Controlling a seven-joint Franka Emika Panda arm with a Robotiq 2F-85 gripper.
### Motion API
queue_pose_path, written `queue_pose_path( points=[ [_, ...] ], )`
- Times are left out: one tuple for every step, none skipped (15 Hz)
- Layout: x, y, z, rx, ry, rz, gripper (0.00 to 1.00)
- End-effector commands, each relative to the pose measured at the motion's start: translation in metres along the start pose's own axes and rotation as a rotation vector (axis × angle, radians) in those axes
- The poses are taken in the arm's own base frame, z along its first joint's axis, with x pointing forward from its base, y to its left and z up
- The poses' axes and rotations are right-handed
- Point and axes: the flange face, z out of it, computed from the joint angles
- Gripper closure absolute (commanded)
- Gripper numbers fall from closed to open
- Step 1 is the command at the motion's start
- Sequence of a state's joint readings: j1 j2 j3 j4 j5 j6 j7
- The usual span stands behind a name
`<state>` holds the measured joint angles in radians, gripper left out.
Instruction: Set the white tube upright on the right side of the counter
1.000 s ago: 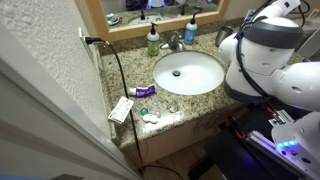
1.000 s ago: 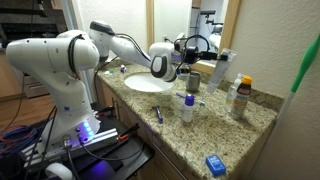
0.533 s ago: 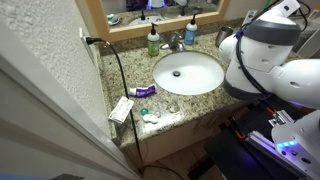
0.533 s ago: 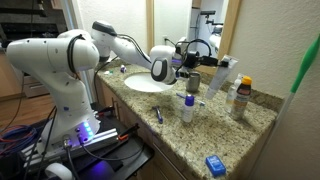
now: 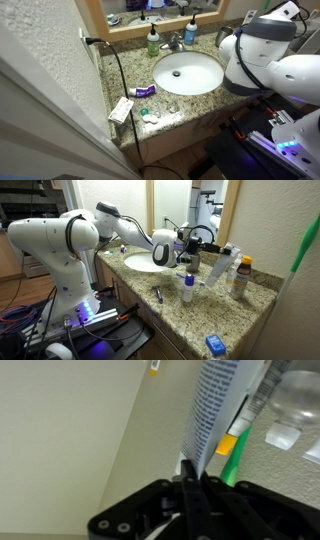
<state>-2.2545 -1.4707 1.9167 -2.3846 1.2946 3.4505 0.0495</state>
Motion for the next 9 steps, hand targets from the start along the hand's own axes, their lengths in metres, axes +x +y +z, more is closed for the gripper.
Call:
queue_pose_path(
  points=[
    [-0.023,-0.002,0.009,-0.014,-0.02,0.084,0.99],
    [-0.024,-0.004,0.004,-0.008,-0.02,0.126,0.99],
    [-0.029,-0.005,0.002,-0.007,-0.029,0.152,0.99],
    [-0.031,-0.007,-0.001,-0.002,-0.03,0.179,0.99],
    [-0.024,-0.005,-0.006,0.0,-0.016,0.211,0.99],
    [-0.006,-0.001,-0.014,0.008,0.007,0.242,0.99],
    [0.007,0.001,-0.019,0.013,0.021,0.258,0.99],
    [0.015,0.004,-0.02,0.013,0.034,0.259,0.99],
    [0.025,0.009,-0.021,0.008,0.052,0.257,0.99]
  ],
)
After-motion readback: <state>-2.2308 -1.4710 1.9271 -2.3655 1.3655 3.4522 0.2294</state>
